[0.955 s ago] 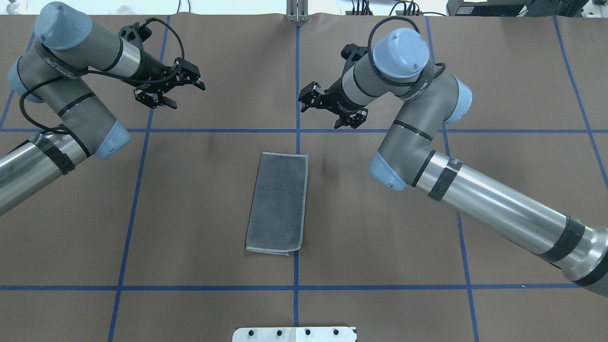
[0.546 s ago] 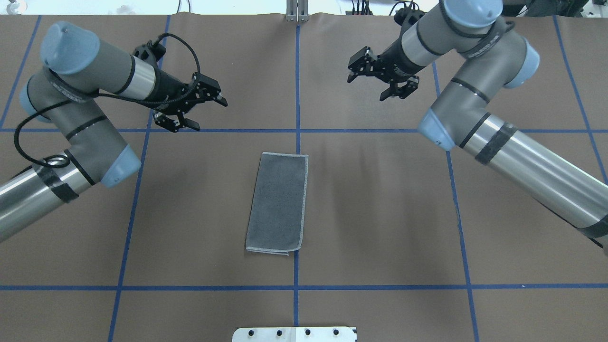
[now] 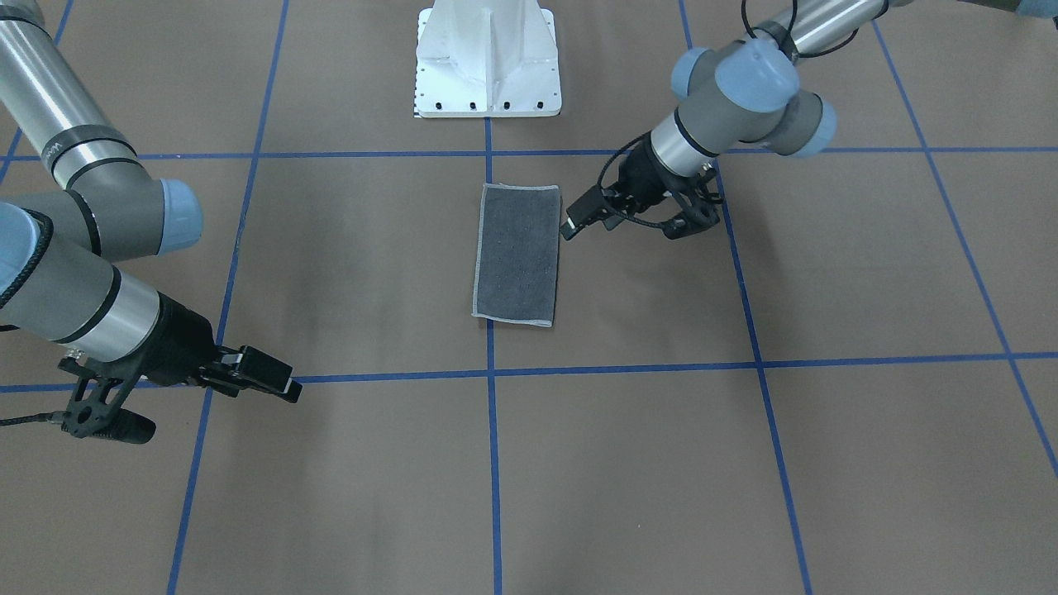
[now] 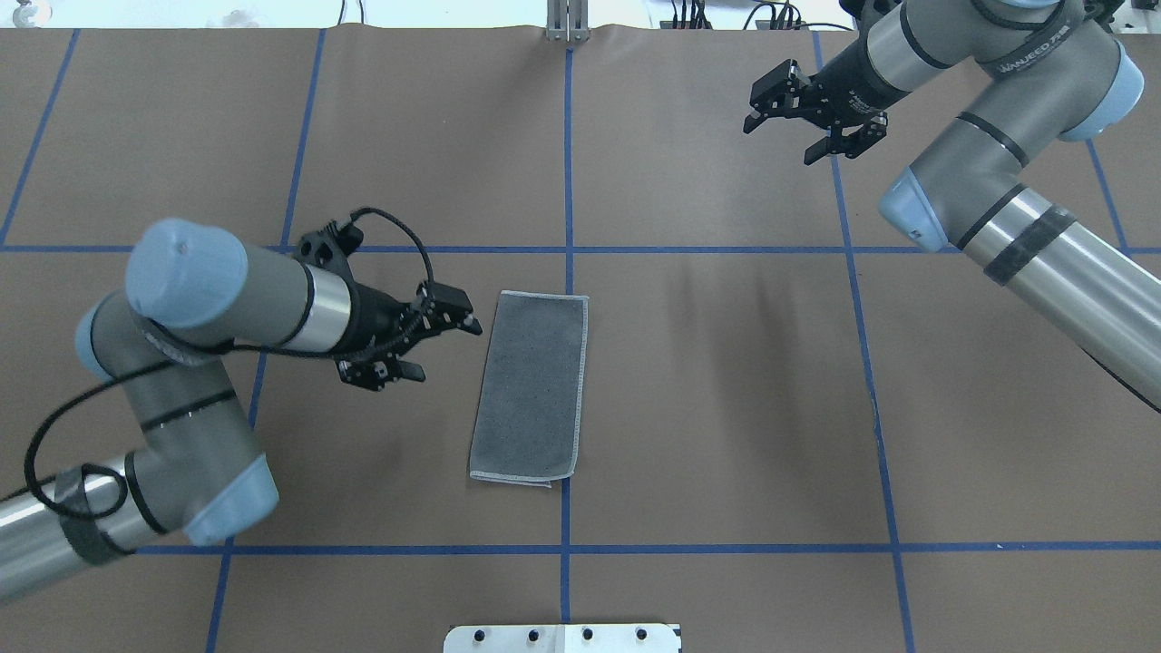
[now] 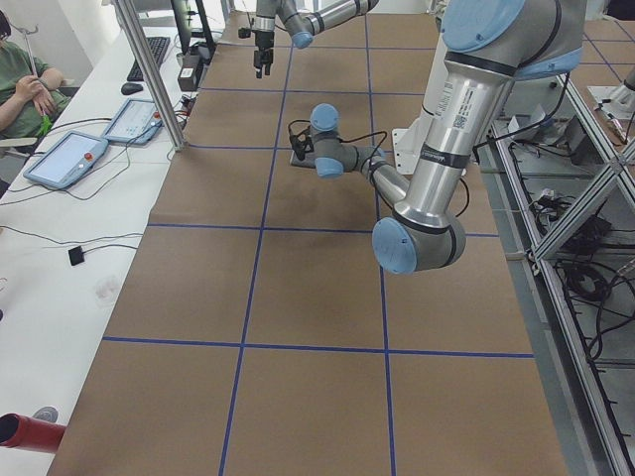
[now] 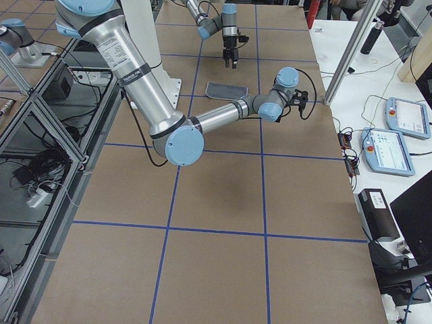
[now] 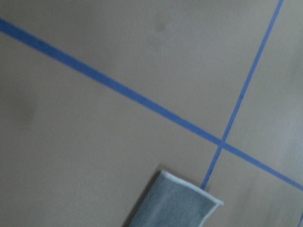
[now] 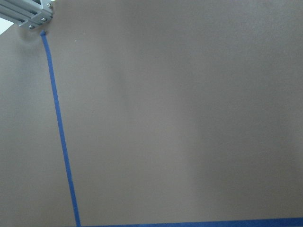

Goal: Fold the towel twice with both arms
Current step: 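Lower the left gripper to the strip's end nearest the robot and grasp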

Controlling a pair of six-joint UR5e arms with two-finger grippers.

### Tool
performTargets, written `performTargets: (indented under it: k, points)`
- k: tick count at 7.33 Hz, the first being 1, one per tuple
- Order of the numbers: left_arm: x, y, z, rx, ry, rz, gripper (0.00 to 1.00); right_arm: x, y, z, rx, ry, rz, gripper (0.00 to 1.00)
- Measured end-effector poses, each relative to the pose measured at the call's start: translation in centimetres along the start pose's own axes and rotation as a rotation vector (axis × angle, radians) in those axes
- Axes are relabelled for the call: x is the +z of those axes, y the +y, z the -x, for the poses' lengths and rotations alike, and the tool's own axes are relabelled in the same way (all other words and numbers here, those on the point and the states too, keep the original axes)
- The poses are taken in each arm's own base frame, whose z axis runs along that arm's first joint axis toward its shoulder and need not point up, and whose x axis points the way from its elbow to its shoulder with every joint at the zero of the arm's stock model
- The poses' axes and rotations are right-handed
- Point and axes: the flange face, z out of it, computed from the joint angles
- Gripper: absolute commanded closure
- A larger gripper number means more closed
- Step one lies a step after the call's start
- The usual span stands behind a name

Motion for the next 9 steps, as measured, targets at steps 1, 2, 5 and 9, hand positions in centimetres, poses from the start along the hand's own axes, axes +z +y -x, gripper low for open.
performTargets:
  k: [1,2,5,9]
  points:
    - [2.0,4.1,1.4,0.019,-0.018,-0.024,0.0,-0.2,-0.2,-0.5,0.002,0.002,-0.002,0.0]
    - [3.3,6.6,2.4,0.033,-0.031,-0.034,0.0,-0.3,-0.3,-0.9,0.004,0.004,-0.004,0.0]
    - [4.8,8.6,3.7,0.046,-0.051,-0.034,0.11,-0.4,-0.3,-1.3,0.004,0.003,-0.005,0.0]
    - [6.4,8.6,4.1,0.046,-0.071,-0.034,0.38,-0.4,-0.4,-1.1,0.001,0.001,-0.009,0.0]
